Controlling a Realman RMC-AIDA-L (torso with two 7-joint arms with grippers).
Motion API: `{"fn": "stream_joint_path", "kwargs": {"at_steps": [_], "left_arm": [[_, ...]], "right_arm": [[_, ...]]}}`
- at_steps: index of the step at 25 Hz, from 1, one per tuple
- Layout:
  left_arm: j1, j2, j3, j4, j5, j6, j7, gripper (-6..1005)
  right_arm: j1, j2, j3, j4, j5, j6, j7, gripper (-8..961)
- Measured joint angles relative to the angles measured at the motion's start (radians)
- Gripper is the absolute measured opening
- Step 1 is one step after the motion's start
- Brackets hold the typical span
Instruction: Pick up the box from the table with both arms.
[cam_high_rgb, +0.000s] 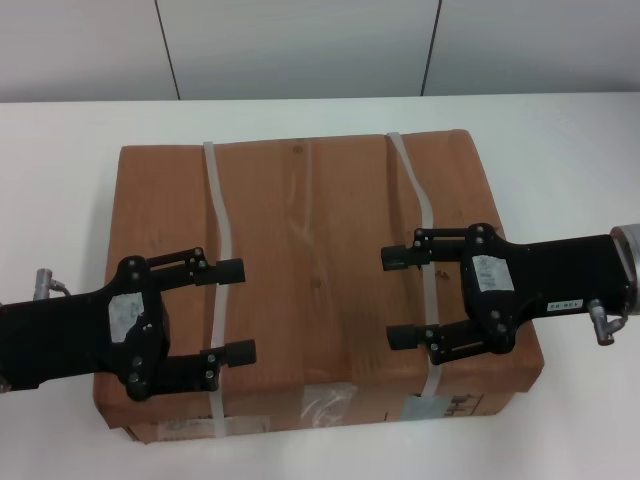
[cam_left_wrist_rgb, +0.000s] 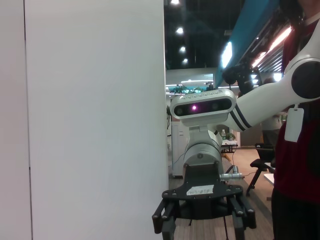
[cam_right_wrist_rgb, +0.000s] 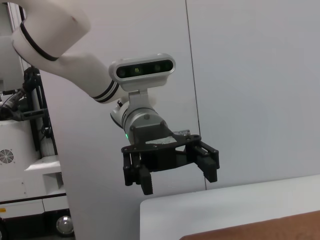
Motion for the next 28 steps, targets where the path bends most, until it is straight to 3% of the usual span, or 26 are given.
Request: {"fn": "stream_joint_path", "kwargs": {"at_steps": [18, 22, 28], "left_arm": [[0.008, -0.005, 0.0, -0.013, -0.045, -0.007, -0.022, 743], [0.017, -0.02, -0.001, -0.06, -0.144, -0.064, -0.148, 743], [0.013, -0.021, 0.0, -0.063, -0.242, -0.309, -0.446, 743]], "right_arm": [[-0.001, 0.001, 0.011, 0.004, 0.0, 0.013, 0.0, 849], [-0.012, 0.006, 0.082, 0.008, 0.0, 0.078, 0.04, 849], [-0.044, 0.013, 0.157, 0.01, 0.0, 0.329, 0.213, 848]]}}
